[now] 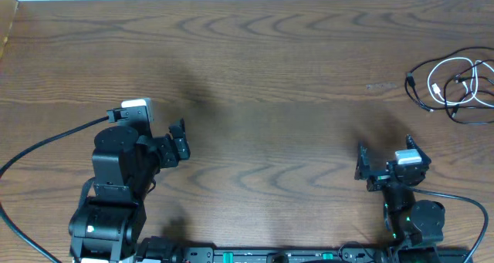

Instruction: Untangle cables

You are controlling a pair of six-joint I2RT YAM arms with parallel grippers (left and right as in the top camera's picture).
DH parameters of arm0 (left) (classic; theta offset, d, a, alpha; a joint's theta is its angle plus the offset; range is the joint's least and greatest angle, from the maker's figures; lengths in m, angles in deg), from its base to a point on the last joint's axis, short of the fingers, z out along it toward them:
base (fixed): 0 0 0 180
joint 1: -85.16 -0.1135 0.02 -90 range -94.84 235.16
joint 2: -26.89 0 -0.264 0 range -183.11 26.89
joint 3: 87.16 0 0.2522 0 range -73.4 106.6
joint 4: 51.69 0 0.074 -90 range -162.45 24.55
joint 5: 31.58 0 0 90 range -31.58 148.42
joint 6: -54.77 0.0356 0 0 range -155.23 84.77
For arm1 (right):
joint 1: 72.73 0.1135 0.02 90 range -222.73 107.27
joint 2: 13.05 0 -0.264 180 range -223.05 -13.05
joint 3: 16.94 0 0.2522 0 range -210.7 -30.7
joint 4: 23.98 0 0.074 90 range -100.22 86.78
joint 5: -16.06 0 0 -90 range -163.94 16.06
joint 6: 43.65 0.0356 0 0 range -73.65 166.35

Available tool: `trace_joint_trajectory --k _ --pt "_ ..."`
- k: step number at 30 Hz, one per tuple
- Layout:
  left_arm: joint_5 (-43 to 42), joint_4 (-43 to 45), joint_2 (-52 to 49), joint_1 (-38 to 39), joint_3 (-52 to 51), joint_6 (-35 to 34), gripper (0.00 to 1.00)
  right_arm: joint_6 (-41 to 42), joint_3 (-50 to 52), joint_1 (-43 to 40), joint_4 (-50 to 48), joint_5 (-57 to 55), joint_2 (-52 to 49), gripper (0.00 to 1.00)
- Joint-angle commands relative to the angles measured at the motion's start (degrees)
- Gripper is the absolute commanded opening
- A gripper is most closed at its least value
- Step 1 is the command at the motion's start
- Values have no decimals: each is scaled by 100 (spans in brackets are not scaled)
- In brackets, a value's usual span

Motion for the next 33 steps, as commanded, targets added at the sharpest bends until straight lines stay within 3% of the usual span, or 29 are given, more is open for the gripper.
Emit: trace_joint_trajectory --k 1,33 --pt "55 17 4 -20 -24 -9 93 -92 7 -28 11 205 50 99" --pt "55 17 4 -20 -24 -7 93 -197 4 -118 13 201 44 99"
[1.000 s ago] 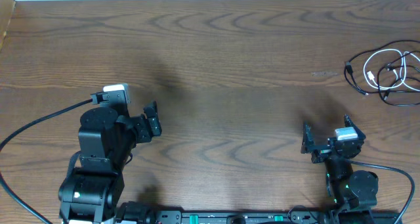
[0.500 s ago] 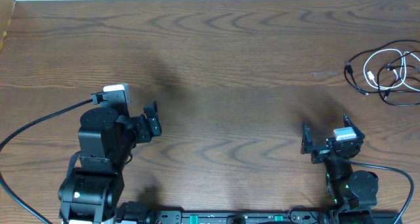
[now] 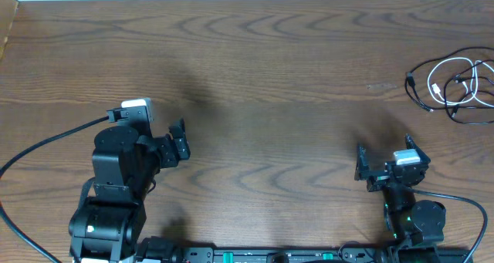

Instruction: Untangle cables

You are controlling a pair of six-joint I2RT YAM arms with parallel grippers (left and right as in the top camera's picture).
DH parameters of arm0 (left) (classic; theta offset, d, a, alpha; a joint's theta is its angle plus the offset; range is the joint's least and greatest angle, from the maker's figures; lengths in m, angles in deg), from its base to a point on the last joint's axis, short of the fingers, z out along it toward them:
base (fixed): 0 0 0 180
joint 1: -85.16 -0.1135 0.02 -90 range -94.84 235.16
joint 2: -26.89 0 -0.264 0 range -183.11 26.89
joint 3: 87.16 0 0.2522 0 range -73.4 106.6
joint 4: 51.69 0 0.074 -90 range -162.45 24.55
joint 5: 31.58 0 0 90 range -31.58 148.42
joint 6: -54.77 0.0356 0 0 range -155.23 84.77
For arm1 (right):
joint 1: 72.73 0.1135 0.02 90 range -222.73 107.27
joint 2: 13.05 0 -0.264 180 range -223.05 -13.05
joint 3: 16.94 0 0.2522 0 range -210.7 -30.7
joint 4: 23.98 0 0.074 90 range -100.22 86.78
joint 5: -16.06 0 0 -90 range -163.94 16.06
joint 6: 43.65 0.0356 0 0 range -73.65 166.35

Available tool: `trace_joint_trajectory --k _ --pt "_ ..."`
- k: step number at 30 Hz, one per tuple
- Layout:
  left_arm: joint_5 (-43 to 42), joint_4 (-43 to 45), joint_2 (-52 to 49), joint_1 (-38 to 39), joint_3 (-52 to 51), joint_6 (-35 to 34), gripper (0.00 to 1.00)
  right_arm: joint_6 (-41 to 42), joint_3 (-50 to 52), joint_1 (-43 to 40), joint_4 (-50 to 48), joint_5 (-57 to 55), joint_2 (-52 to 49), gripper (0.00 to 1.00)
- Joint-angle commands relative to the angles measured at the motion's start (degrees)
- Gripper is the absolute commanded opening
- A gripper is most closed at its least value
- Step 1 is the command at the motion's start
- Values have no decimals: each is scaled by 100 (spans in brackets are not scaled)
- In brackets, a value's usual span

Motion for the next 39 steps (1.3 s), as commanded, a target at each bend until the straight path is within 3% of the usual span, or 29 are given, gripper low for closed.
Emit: trace_joint_trajectory --k 1,29,39 --pt "55 17 4 -20 -24 -7 93 -74 4 -37 20 50 44 99" --pt "35 -81 116 -33 -195 15 93 -74 4 -37 20 50 44 99" --pt "11 1657 1714 -247 -2079 13 93 -74 4 -37 22 50 44 99"
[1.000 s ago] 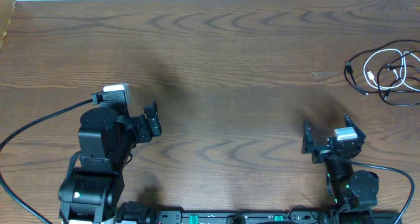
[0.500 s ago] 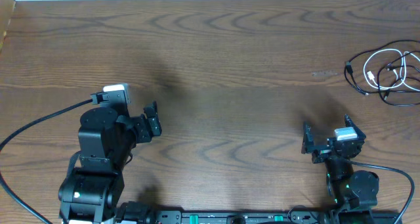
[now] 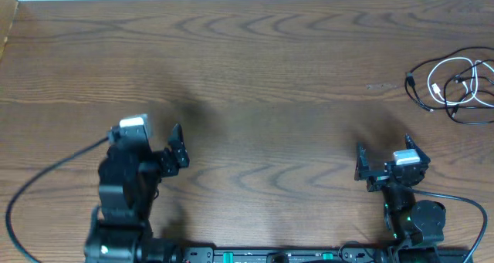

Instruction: Untangle cables

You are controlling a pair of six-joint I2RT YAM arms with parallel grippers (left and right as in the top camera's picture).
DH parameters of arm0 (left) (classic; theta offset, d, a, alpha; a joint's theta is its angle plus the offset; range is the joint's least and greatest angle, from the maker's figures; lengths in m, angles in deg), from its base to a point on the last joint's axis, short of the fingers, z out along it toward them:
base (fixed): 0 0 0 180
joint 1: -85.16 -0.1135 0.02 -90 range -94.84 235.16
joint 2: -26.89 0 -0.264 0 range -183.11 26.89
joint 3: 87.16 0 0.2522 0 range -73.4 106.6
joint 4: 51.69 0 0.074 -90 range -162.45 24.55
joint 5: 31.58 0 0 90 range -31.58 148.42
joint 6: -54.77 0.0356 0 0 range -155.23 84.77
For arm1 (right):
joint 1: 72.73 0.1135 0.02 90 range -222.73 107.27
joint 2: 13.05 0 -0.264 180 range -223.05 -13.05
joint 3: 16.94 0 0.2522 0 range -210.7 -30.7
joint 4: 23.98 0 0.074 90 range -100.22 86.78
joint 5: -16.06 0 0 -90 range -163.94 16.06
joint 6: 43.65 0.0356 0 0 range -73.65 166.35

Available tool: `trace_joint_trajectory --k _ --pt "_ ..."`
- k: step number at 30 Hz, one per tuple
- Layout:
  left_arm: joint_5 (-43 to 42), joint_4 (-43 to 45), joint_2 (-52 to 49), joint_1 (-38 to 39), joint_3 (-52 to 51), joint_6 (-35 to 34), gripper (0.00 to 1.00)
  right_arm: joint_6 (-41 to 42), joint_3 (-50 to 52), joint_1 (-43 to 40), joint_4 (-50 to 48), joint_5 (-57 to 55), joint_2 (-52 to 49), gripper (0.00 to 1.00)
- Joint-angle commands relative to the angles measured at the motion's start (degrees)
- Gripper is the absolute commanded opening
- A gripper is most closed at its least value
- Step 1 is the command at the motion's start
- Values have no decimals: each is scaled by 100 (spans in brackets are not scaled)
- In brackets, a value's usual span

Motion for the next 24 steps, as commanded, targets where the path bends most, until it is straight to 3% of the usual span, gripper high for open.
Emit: trace_joint_trajectory --k 1,17,24 --pt "13 444 627 -31 -601 13 93 -57 4 -37 24 33 44 99" --pt "35 2778 2527 -234 -2830 55 93 -57 4 -37 24 33 44 99" --pt "33 4013 2889 -258 -3392 868 93 -57 4 -37 24 33 44 99"
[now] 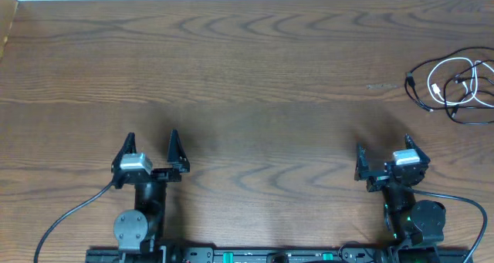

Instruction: Untangle cables

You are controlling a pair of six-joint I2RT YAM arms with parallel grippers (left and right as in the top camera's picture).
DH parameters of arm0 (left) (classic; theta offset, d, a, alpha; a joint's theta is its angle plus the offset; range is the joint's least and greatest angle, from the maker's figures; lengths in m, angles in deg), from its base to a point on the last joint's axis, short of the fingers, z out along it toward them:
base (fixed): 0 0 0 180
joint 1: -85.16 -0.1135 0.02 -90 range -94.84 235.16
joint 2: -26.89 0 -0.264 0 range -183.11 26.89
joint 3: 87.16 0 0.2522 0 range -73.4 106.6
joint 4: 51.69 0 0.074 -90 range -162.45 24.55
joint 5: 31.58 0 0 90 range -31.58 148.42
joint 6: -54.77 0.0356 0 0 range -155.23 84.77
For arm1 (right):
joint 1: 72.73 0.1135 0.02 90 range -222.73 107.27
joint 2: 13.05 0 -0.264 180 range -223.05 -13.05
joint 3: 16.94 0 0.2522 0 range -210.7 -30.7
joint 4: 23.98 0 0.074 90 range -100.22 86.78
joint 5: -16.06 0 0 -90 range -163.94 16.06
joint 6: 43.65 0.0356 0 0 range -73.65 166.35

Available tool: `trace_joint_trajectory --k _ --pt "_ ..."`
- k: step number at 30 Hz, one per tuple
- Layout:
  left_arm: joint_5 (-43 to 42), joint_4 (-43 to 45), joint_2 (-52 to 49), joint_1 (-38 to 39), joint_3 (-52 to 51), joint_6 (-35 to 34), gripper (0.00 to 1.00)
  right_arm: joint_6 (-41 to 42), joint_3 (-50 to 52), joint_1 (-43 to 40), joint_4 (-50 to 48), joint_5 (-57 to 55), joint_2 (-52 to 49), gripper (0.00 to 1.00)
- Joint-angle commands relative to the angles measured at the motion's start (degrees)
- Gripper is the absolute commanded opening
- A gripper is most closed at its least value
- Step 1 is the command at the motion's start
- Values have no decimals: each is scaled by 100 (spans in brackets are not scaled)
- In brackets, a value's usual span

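Observation:
A tangle of black and white cables [455, 85] lies at the far right edge of the wooden table [255, 78]. My left gripper [150, 143] stands open near the front left, its two fingers spread and nothing between them. My right gripper [382, 151] stands open near the front right, also empty. Both grippers are far from the cables; the right one is the nearer, about a third of the table's depth in front of them.
A black lead [65, 220] runs from the left arm's base toward the front left corner. Another black lead [471, 205] loops from the right arm's base. A pale wall strip borders the table's far edge.
The left arm has drawn back toward the front edge and turned its gripper to face straight ahead, both open fingers now showing. The right arm and the cables have not moved.
At the two oldest moments the left arm stood raised and turned to the right, the right arm at rest, the cables at far right. Then the left arm stood lower and nearer the front. Now it is folded at its base with the gripper open.

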Motion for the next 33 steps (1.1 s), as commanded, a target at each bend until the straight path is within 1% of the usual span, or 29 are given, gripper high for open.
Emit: trace_joint_trajectory --k 1,4,7,12,21,33 --pt "31 271 192 -28 -177 752 93 -55 4 -37 24 31 44 99" --pt "28 258 195 -31 -177 1156 93 -55 4 -37 24 31 44 99" --pt "11 13 195 -28 -177 1432 93 -55 4 -37 24 31 44 99" --pt "-151 -737 195 -31 -177 1429 93 -55 4 -37 24 31 44 99" --pt "-339 -1572 195 -31 -179 1427 93 -55 4 -37 24 31 44 99" --pt "-334 -1626 195 -28 -177 1423 93 -55 4 -37 24 31 44 99"
